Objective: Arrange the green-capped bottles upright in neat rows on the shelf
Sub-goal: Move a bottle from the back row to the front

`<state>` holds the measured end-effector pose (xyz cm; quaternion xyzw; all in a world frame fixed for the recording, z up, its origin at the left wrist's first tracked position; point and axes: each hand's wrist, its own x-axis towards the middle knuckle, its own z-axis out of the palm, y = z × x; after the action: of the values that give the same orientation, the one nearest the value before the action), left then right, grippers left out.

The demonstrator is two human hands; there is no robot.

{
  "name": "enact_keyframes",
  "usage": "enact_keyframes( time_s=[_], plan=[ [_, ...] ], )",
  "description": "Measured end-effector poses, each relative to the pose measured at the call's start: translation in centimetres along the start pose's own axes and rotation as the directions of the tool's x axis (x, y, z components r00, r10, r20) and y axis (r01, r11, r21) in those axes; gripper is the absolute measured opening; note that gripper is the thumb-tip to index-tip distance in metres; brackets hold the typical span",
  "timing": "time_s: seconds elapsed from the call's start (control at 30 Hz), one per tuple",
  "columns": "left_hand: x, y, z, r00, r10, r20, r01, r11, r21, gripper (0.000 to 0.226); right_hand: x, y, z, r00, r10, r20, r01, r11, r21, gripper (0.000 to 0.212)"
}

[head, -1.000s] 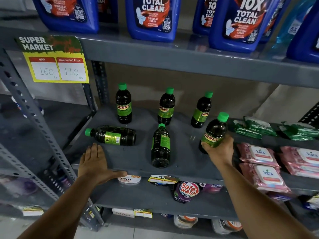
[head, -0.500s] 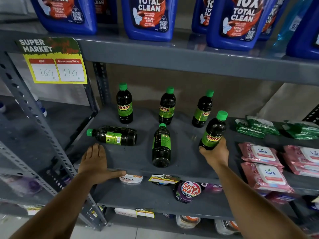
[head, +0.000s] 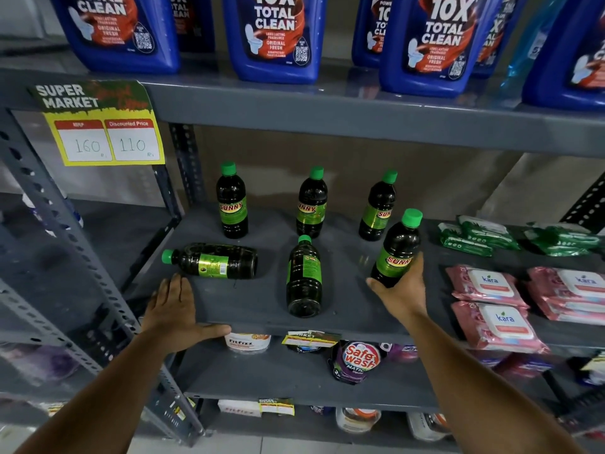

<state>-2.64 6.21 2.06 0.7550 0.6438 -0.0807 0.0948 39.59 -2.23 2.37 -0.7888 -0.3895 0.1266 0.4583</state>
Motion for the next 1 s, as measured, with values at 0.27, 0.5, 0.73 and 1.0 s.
enact_keyframes(
  time_s=[0.27, 0.5, 0.73, 1.0],
  plan=[
    [0.2, 0.0, 0.0, 1.0, 0.005, 0.0, -0.005, 1.0, -0.019, 0.163, -5.9, -6.1, 5.0, 0.924, -0.373, 0.086, 0.379, 0.923, -0.066, 0.074],
    [0.6, -0.2, -0.1, 1.0, -0.002, 0.031, 0.003, 1.0, -0.023, 0.161, -4.0, -11.6, 9.7, 0.851, 0.274, 0.449, -0.231, 0.962, -0.149, 0.104],
    [0.9, -0.3, 0.2, 1.0, 0.007, 0.014, -0.006, 0.999, -0.032, 0.162, -3.6, -11.3, 10.3, 0.872, 0.297, 0.39, -0.306, 0.951, -0.042, 0.049],
    [0.9, -0.4, 0.5, 0.999, 0.02, -0.049, -0.024, 0.997, -0.074, 0.169, -3.6, -10.6, 10.2, 0.977, -0.172, 0.126, 0.133, 0.954, 0.268, 0.067]
  ],
)
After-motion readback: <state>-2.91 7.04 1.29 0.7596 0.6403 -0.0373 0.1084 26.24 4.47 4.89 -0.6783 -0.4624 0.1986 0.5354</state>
